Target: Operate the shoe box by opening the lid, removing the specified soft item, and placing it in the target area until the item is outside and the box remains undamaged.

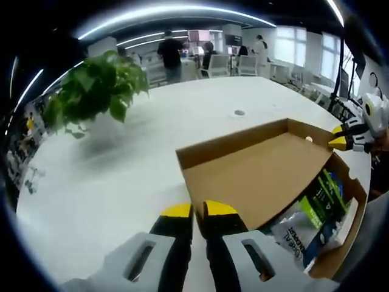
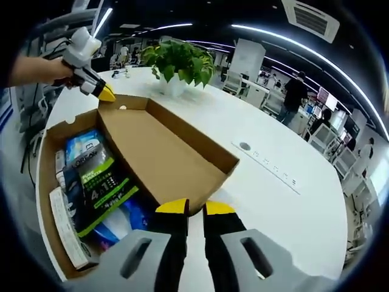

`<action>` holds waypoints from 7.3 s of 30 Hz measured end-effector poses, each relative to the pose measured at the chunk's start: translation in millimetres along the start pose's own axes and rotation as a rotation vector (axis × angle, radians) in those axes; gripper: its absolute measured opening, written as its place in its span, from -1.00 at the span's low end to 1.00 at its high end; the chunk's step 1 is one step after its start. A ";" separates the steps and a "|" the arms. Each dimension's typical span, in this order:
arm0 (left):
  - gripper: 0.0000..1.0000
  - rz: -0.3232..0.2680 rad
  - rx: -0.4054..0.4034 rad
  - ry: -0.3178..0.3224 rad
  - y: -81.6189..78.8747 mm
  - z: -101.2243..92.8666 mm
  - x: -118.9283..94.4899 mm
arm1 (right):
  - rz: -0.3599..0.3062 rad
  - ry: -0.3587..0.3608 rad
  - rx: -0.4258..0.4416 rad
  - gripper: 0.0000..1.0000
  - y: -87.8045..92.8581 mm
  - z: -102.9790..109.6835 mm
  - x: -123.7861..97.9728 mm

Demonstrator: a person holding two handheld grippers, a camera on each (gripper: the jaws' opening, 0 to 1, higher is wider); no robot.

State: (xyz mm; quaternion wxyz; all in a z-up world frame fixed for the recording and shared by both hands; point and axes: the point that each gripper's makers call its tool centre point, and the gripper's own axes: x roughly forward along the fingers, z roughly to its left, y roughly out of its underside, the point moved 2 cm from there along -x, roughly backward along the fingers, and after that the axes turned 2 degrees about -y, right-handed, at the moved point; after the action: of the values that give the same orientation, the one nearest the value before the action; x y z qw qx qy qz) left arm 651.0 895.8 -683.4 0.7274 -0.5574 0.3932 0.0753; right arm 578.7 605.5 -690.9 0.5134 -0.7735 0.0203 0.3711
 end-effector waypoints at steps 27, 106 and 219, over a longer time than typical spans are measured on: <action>-0.92 0.040 0.013 0.001 5.2 -2.2 6.5 | 0.010 -0.017 0.029 -0.88 0.2 0.6 4.8; -0.56 0.100 0.012 0.092 60.2 -90.2 -61.2 | 0.103 -0.258 0.218 -0.56 9.5 87.7 -14.8; -1.00 0.088 -0.035 0.311 19.5 -183.9 -54.6 | 0.065 -0.181 0.351 -1.00 3.3 51.7 -59.9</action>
State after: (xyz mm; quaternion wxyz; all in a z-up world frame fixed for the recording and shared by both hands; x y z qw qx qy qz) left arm 513.5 760.9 -675.1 0.6441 -0.5571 0.5235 0.0268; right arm 505.4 624.9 -668.0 0.6280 -0.6345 0.0636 0.4461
